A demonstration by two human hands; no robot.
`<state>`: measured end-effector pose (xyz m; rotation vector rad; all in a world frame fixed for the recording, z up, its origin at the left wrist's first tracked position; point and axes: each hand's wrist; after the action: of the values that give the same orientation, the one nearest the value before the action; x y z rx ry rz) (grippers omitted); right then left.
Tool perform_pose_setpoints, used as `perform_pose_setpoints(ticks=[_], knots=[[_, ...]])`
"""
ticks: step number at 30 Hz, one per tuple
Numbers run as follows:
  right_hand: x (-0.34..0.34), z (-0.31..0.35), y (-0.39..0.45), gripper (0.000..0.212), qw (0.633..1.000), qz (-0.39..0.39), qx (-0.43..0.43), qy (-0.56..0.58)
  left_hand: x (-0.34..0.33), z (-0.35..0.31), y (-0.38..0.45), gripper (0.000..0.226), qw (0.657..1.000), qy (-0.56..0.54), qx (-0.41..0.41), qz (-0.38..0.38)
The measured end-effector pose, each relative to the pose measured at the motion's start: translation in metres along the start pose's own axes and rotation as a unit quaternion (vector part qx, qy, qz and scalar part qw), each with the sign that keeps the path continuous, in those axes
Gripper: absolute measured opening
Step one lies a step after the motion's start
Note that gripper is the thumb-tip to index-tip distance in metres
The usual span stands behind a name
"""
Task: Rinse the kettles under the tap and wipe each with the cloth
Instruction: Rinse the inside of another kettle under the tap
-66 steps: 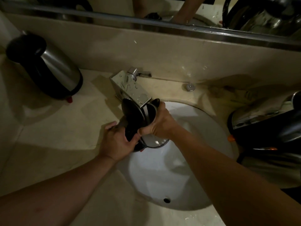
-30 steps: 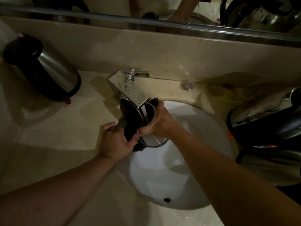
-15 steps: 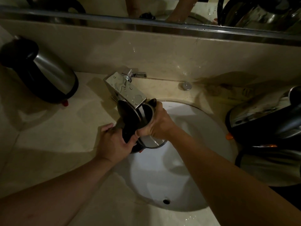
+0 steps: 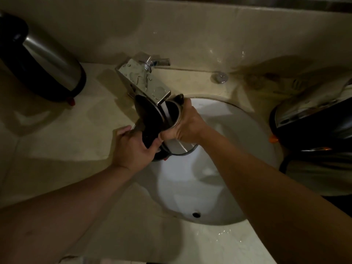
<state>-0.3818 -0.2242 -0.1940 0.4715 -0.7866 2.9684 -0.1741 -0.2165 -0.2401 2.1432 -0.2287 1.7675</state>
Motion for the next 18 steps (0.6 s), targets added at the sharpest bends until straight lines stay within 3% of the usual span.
perform_pose_setpoints(ticks=[18], knots=[[-0.0018,0.0019,-0.0037,0.136,1.000,-0.003,0.013,-0.011,0.0011,-0.0013,-0.0021,0.054,1.000,0.005,0.004,0.002]])
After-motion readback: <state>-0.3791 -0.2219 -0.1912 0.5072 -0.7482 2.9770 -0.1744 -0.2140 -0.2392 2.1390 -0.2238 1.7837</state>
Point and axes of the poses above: each hand's wrist, its own y-axis towards the middle knuckle, its own x-axis out of the back of the hand, z = x × y, and after that the axes turned 10 degrees about y, right-handed
